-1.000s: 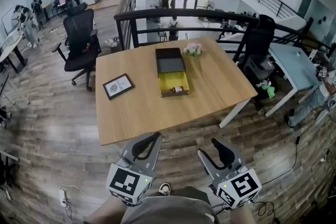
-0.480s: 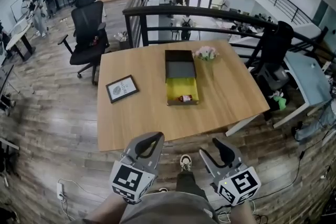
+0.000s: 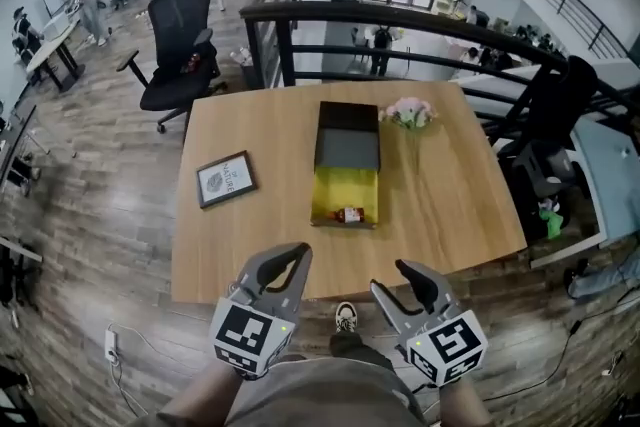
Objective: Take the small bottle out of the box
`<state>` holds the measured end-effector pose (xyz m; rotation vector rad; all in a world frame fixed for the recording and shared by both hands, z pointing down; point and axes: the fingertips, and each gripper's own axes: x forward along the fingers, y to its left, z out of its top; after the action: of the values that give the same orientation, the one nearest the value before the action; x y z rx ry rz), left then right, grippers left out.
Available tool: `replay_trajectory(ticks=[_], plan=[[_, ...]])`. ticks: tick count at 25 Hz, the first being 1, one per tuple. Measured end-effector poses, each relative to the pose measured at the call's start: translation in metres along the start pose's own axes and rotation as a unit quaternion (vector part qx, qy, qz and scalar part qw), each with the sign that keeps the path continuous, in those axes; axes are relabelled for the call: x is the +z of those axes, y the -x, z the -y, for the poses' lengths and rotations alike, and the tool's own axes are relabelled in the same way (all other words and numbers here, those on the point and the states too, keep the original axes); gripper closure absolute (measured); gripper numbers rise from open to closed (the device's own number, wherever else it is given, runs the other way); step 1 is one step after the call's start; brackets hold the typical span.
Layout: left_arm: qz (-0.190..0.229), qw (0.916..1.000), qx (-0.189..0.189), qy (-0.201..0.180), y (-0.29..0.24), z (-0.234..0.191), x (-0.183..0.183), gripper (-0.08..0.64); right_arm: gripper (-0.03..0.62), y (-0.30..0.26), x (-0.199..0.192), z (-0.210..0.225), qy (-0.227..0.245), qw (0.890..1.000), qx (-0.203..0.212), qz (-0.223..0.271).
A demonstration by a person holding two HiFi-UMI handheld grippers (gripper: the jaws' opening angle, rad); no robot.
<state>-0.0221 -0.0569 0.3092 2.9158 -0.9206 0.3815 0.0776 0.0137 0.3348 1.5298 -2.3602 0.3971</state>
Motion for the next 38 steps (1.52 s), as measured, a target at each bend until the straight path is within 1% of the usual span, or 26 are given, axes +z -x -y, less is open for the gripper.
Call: replay_trajectory(ticks=[3, 6, 9, 13, 17, 23, 27, 31, 33, 38], plan=[[-0.011, 0.9999, 0.011, 0.005, -0.035, -0.007, 0.005, 0.56, 0.408, -0.018, 0.008, 0.03, 0.012, 1.0, 0.025, -0.008], [-0.01, 0.999, 0.028, 0.034, -0.063, -0.014, 0.012, 0.56, 0.408, -0.034, 0.008, 0.057, 0.022, 0.998, 0.049, -0.021], [-0.013, 0.9985, 0.046, 0.025, -0.086, -0.018, 0.015, 0.56, 0.41, -0.046, 0.006, 0.08, 0.031, 0.997, 0.069, -0.028], [-0.035, 0.9974, 0.059, 0.024, -0.105, -0.023, 0.006, 0.56, 0.41, -0.06, 0.003, 0.1, 0.044, 0.994, 0.096, -0.04], [-0.051, 0.9949, 0.08, 0.033, -0.108, -0.032, -0.002, 0.56, 0.409, -0.074, 0.0, 0.109, 0.053, 0.99, 0.119, -0.055], [-0.077, 0.9926, 0.088, 0.031, -0.102, -0.037, -0.017, 0.56, 0.408, -0.09, -0.007, 0.103, 0.053, 0.983, 0.156, -0.077], [-0.084, 0.9921, 0.088, 0.029, -0.105, -0.045, -0.024, 0.56, 0.409, -0.107, -0.016, 0.11, 0.062, 0.981, 0.154, -0.097], [-0.093, 0.9912, 0.083, 0.043, -0.109, -0.05, -0.038, 0.56, 0.409, -0.128, -0.034, 0.113, 0.066, 0.977, 0.158, -0.129], [-0.099, 0.9906, 0.08, 0.051, -0.112, -0.053, -0.047, 0.56, 0.408, -0.142, -0.042, 0.112, 0.073, 0.974, 0.161, -0.145], [-0.119, 0.9888, 0.073, 0.052, -0.117, -0.062, -0.064, 0.56, 0.408, -0.179, -0.063, 0.113, 0.105, 0.961, 0.166, -0.192]])
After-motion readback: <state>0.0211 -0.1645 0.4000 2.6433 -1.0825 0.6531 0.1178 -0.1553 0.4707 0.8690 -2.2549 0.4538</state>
